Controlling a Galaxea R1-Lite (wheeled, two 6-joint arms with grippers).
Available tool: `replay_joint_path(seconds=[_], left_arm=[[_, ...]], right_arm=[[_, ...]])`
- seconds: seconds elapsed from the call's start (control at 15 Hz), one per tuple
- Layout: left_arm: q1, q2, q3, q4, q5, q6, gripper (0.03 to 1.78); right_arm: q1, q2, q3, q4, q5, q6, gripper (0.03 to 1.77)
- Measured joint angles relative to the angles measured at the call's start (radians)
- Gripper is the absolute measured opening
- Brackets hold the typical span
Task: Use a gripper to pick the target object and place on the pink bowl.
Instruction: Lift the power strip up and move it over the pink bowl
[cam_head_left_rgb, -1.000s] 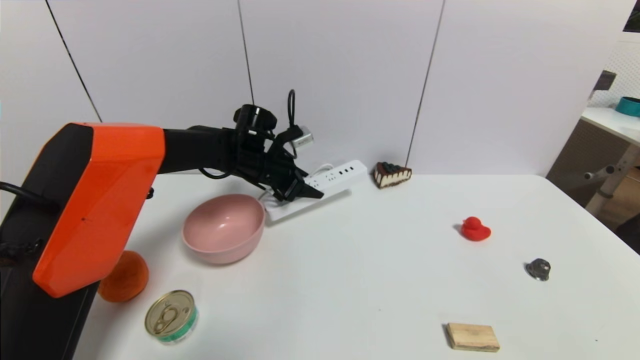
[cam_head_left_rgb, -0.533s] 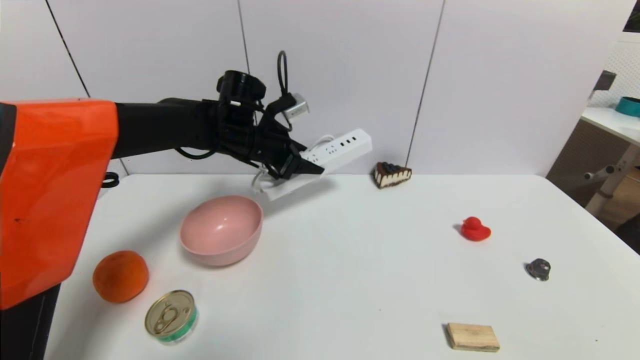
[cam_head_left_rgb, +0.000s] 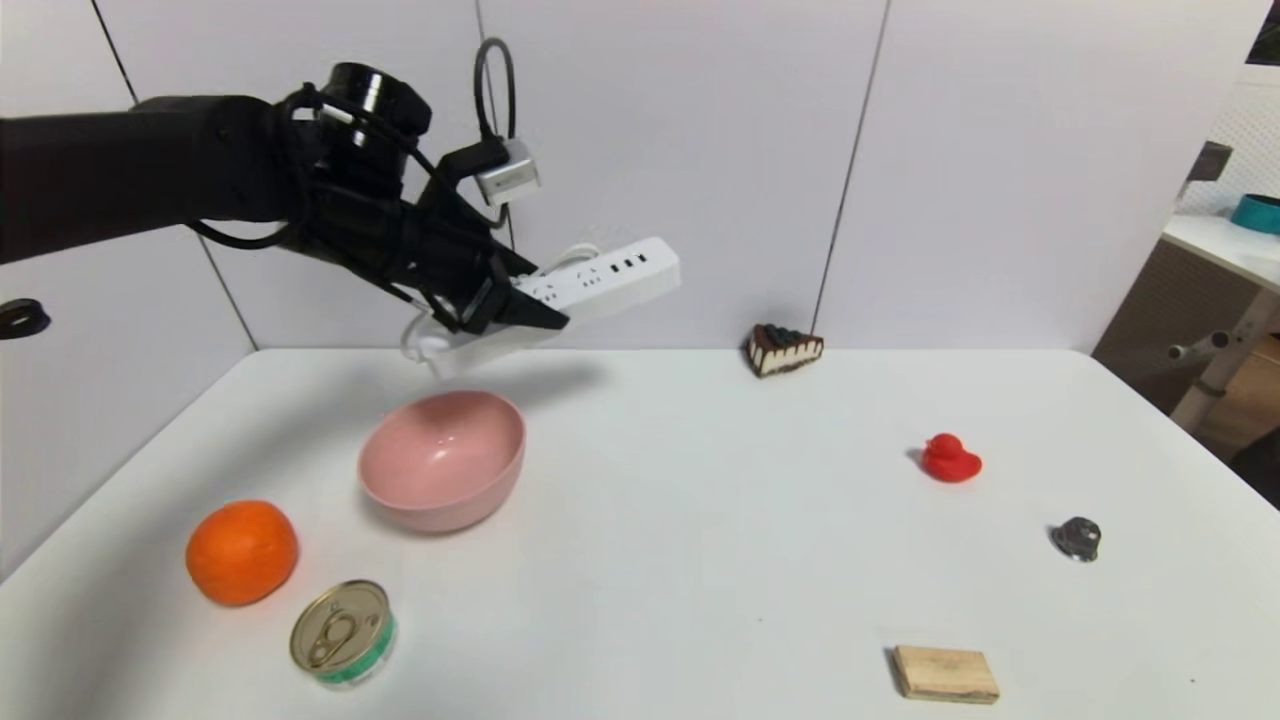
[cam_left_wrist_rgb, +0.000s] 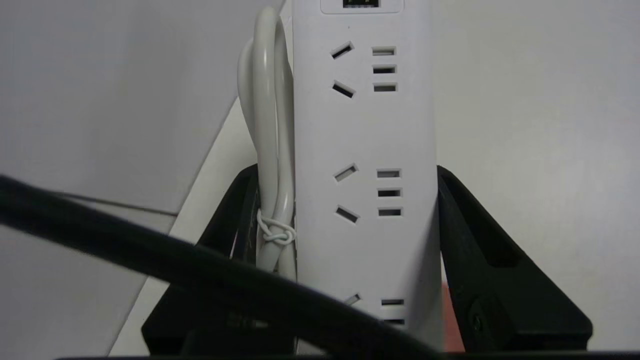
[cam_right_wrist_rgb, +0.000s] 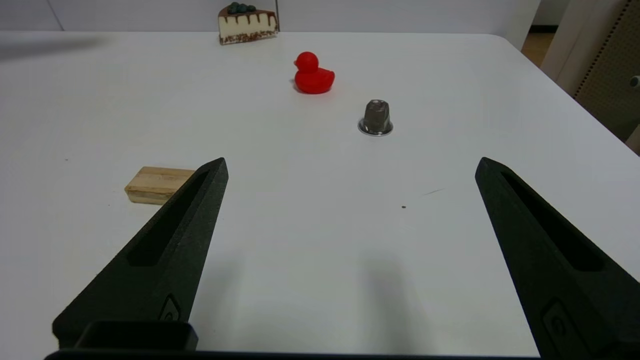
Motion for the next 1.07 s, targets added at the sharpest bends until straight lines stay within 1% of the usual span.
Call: replay_joint_path(seconds=[0.13,0.27,0.4,0.53,0.73,0.87,0.93,1.07], left_arm=[[0.048,-0.023,0.001,0.102,0.004,0.124,1.04],[0.092,-0.036,0.006,0.189,0.006,0.274,1.04],[0.123,-0.034,0.009,0.236,0.004,0.413,1.04],[0.147,-0.022,0.011,0.295,-0.001,0.527,1.04],[0.157,-0.001,0.017,0.405,-0.008,0.599,1.04],[0.170,0.016,0.030,0.426,-0.014,0.668,1.04],[0.174,0.026,0.037,0.426,-0.030,0.691,1.04],[0.176,0.044,0.044,0.426,-0.062,0.708,1.04]], right_arm=[[0.000,0.000,0.000,0.000,0.000,0.000,1.71],[0.000,0.000,0.000,0.000,0.000,0.000,1.71],[0.001,0.000,0.000,0.000,0.000,0.000,1.71],[0.001,0.000,0.000,0.000,0.000,0.000,1.71],[0.001,0.000,0.000,0.000,0.000,0.000,1.71],[0.001,0.000,0.000,0.000,0.000,0.000,1.71],[0.000,0.000,0.000,0.000,0.000,0.000,1.71],[0.000,0.000,0.000,0.000,0.000,0.000,1.71]])
